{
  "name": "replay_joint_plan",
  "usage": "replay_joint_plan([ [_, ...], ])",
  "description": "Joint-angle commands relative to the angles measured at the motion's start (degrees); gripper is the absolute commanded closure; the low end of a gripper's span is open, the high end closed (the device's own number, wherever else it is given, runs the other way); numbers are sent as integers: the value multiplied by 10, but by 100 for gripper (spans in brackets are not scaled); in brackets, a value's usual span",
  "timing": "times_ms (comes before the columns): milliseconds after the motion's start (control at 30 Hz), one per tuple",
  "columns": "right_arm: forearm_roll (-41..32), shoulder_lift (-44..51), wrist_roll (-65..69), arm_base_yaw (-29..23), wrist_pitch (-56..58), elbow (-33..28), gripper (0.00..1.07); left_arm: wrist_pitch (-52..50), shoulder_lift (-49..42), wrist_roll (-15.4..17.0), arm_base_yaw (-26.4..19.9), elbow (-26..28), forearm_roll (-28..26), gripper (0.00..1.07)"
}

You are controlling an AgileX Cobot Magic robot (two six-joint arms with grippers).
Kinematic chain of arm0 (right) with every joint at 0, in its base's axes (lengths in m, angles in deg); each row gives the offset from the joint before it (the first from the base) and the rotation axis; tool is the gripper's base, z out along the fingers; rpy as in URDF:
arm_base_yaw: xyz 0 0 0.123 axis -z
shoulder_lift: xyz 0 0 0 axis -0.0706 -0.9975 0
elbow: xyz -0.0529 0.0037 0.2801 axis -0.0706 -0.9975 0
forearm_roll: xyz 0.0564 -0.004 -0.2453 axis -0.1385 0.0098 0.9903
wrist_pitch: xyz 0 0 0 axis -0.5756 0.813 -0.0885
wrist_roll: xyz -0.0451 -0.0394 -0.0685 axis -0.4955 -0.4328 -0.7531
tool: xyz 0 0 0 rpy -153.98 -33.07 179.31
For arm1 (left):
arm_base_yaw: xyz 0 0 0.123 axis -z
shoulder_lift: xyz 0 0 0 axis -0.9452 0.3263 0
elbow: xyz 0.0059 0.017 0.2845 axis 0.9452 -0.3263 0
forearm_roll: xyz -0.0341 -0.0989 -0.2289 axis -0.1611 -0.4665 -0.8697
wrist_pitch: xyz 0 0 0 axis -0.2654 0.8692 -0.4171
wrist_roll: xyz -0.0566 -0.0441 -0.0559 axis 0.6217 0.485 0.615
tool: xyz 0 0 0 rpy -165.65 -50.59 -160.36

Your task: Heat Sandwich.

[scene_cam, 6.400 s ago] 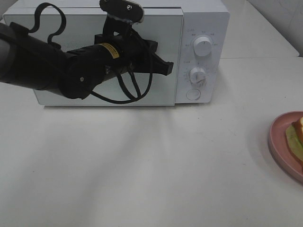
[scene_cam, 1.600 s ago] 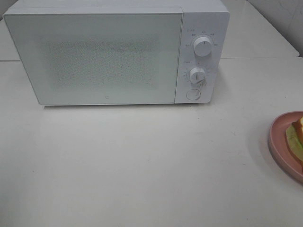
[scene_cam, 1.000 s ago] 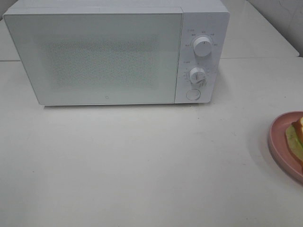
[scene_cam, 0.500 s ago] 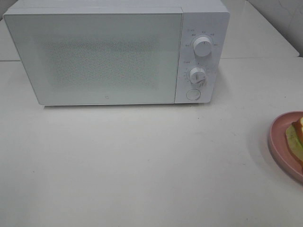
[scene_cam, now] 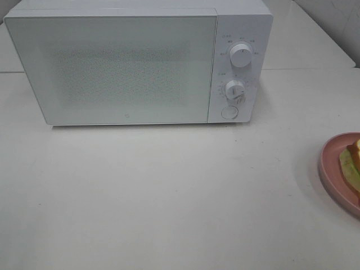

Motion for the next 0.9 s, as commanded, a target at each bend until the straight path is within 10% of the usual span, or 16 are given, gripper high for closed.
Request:
replay_joint_plan([
  [33, -2, 15, -4, 3, -7, -1, 32, 1, -15, 28, 3, -1, 13, 6],
  [900, -2, 15, -4, 3, -7, -1, 32, -1, -15, 28, 3, -2, 13, 6],
])
